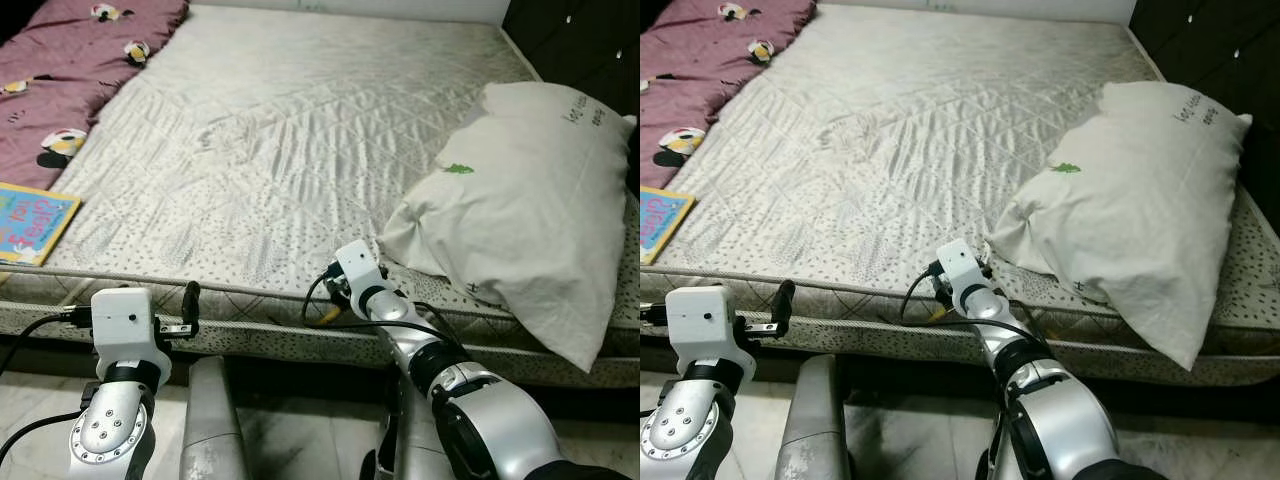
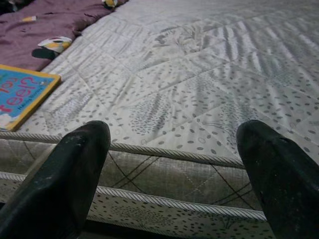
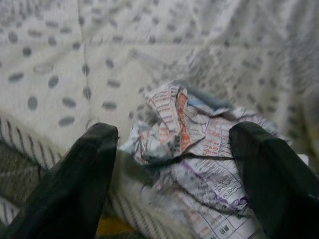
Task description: Clean up the room
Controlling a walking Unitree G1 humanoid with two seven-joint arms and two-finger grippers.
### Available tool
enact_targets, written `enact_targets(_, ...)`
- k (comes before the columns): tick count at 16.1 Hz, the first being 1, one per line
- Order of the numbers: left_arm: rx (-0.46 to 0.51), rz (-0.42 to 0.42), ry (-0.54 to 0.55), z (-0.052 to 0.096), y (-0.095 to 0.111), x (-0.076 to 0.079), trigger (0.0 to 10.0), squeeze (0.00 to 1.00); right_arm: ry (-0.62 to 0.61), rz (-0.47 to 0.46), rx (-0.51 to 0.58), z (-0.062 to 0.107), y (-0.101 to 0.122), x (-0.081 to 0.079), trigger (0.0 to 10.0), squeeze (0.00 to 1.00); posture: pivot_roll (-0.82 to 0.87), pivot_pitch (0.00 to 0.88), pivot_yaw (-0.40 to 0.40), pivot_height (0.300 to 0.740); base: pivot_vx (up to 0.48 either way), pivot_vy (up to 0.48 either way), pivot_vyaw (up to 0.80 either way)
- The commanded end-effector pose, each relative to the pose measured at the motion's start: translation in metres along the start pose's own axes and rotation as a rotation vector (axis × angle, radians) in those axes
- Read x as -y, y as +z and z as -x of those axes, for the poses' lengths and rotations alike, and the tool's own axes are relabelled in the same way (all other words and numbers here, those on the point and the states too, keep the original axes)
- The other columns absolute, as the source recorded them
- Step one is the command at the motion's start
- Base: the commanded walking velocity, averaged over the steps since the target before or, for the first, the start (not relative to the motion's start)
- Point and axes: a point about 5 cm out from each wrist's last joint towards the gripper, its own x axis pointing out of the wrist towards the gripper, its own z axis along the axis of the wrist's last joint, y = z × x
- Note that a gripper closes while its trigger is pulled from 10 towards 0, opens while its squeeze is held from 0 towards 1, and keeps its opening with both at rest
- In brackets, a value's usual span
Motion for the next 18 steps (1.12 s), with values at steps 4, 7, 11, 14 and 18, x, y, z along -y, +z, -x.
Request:
enact_targets(4,0.005,-0.008,-0.015,-0.001,0.006,0.001,10.0,0.00,0.043,0.004,-0.026,0.000,-0.003,-0.008,0.0,0.00,0.27,0.066,-0.053,0.520,0.000,0.000,0.00)
enact_targets(7,0.009,-0.004,-0.023,-0.005,0.007,0.004,10.0,0.00,0.030,-0.007,-0.040,0.001,-0.009,-0.002,0.0,0.00,0.26,0.048,-0.058,0.520,0.000,0.000,0.00)
enact_targets(11,0.026,0.002,-0.021,-0.014,0.010,0.006,10.0,0.00,0.022,-0.001,-0.045,0.001,-0.009,0.003,0.0,0.00,0.25,0.046,-0.062,0.520,0.000,0.000,0.00)
enact_targets(14,0.040,0.009,-0.011,-0.020,0.012,0.005,10.0,0.00,0.018,0.003,-0.035,0.000,-0.005,0.003,0.0,0.00,0.25,0.020,-0.069,0.520,0.000,0.000,0.00)
enact_targets(18,0.056,0.016,-0.008,-0.027,0.013,0.008,10.0,0.00,0.007,-0.005,-0.027,-0.001,-0.001,0.008,0.0,0.00,0.25,0.000,-0.075,0.520,0.000,0.000,0.00)
